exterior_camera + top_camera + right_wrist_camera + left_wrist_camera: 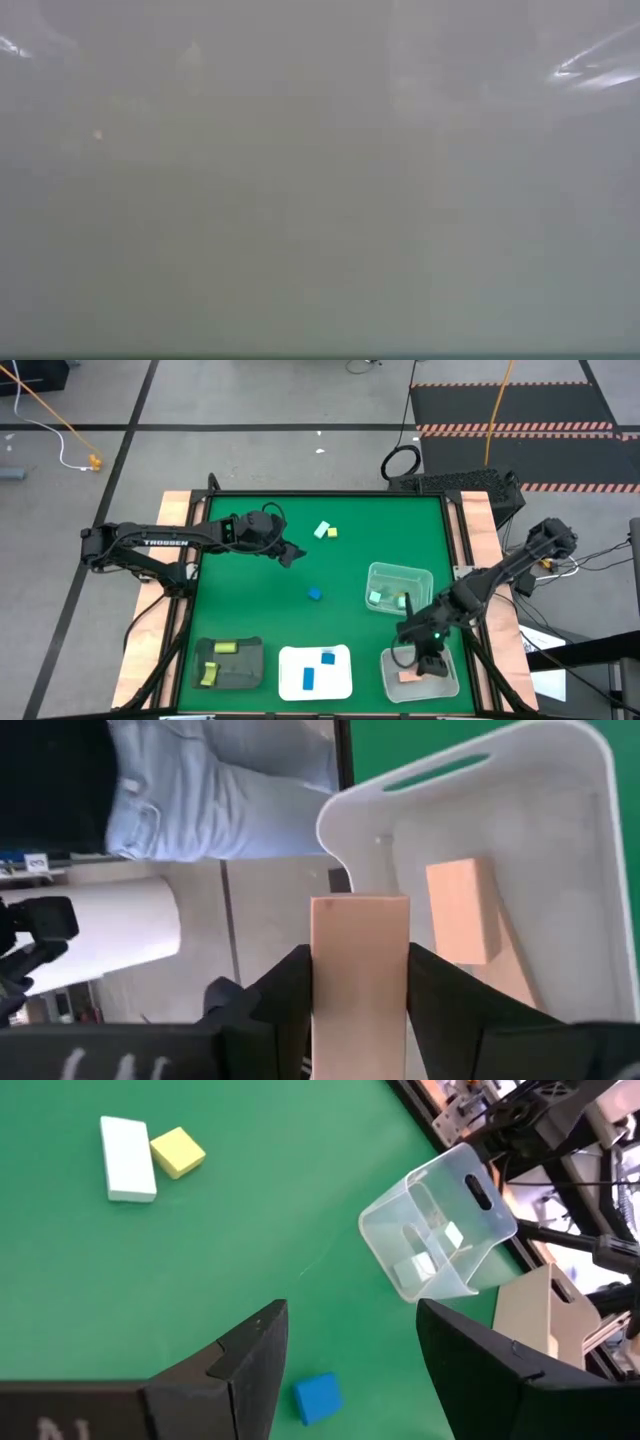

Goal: Sort & place blocks by color
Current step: Put the brown block into the gray bin, then put the blue block into the white bin

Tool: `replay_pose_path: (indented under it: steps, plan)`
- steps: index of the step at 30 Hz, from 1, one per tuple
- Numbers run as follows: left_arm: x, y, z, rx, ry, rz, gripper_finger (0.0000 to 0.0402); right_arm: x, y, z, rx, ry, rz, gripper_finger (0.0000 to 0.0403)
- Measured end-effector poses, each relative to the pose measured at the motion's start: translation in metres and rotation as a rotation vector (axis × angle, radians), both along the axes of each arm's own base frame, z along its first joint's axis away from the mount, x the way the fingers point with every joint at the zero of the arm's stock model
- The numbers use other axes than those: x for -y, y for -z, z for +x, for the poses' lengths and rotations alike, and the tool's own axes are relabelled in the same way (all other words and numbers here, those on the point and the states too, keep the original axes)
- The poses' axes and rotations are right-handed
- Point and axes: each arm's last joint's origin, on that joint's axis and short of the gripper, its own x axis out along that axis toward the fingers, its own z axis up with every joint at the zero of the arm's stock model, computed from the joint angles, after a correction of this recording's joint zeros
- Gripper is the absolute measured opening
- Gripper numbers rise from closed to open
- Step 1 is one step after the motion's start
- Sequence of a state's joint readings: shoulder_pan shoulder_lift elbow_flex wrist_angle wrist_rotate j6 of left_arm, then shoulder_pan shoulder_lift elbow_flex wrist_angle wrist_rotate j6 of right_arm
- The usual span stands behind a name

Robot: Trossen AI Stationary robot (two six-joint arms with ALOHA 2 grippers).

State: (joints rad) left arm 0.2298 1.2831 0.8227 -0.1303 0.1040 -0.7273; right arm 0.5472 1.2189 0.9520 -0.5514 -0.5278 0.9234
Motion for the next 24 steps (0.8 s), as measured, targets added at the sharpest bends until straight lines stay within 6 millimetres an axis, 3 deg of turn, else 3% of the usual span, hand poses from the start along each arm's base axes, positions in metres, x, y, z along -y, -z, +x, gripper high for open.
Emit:
replay_pose_path:
  steps: [5,11,16,24]
  plan:
    - [0.001,0.002,-0.001,-0.027,0.002,-0.006,0.0223,-0.004,0.010,0.005,-0.063,0.023,-0.024,0.0140]
    - [0.002,0.006,-0.004,-0.073,0.006,-0.020,0.0223,-0.006,0.015,0.008,-0.134,0.075,-0.021,0.0180]
    - [0.007,0.008,-0.005,-0.093,0.129,-0.016,0.0223,-0.005,0.012,0.012,-0.095,0.087,0.004,0.0214]
    - [0.038,0.006,0.001,-0.061,0.506,0.371,0.0223,0.015,0.005,0.022,0.028,0.126,-0.004,0.0235]
